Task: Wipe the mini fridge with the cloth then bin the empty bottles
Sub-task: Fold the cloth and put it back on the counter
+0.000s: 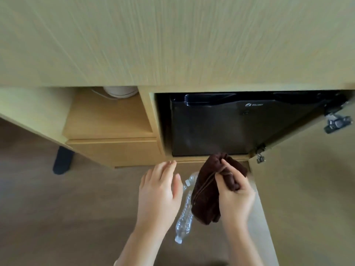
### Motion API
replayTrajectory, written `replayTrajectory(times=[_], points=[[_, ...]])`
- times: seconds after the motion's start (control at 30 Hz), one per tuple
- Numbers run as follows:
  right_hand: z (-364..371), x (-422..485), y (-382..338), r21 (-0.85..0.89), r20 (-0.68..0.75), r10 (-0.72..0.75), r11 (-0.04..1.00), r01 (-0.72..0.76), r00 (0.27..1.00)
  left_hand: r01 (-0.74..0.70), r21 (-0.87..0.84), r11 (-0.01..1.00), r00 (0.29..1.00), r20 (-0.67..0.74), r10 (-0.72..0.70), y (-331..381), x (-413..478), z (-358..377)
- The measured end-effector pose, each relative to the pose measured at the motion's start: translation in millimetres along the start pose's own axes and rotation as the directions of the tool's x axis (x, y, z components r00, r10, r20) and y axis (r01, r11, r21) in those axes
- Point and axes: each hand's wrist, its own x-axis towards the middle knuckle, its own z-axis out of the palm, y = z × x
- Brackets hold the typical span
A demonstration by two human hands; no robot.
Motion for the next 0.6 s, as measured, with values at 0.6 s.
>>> replayTrajectory(times=[0.6], points=[[-42, -116, -249, -0.085, 0.245, -0.197, 0.971, 0.224, 0.949, 0.117, -0.01, 0.993, 0.992, -0.042, -0.118, 110, -34, -234]])
